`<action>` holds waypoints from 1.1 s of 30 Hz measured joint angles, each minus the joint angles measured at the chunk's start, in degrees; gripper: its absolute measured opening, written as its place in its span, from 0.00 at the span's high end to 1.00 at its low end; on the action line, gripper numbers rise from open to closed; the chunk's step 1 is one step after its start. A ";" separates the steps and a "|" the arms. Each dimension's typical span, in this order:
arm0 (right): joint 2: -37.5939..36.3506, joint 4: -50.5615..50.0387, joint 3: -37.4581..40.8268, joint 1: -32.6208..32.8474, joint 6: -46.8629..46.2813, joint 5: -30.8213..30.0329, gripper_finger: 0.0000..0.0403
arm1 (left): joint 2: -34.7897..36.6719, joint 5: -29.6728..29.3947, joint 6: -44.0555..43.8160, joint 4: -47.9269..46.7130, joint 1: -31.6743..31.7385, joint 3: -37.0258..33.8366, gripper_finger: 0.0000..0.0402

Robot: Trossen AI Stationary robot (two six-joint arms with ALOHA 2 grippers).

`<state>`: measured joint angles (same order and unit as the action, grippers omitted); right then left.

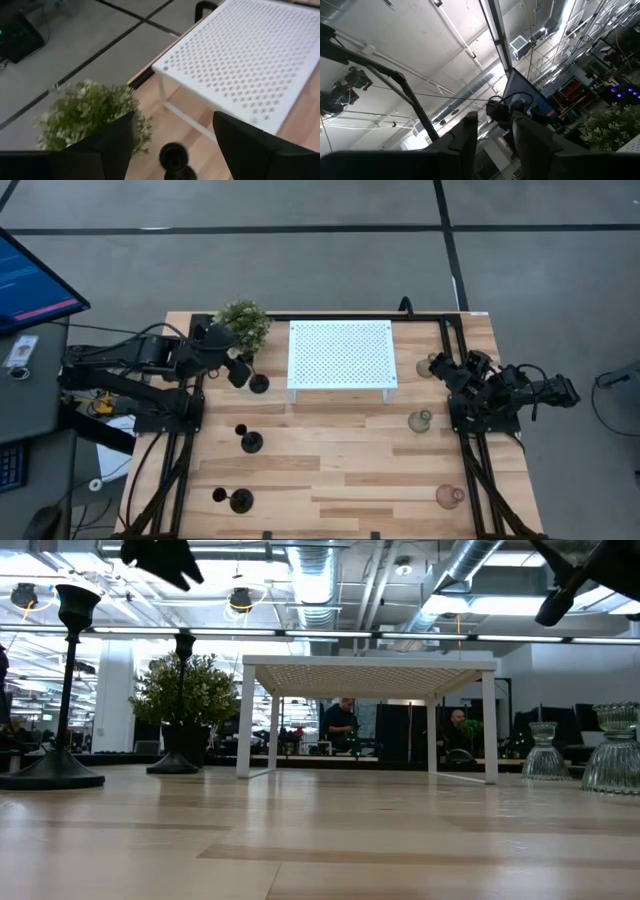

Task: Pick & Place candle stick holders
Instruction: Put the top black candle holder on the shelf

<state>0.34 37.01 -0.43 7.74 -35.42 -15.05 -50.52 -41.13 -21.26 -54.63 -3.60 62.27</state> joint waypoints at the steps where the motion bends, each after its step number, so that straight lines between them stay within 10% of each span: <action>1: -0.01 0.00 0.00 -0.01 0.00 0.00 0.68 | 0.79 0.02 0.00 0.76 -0.02 -1.51 0.34; 33: 0.00 -1.03 0.00 -0.01 -0.13 0.00 0.56 | 12.98 -0.02 -9.09 23.56 -0.28 -33.54 0.34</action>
<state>0.34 35.99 -0.43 7.73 -35.55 -15.05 -37.54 -41.15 -30.35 -31.07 -3.88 28.73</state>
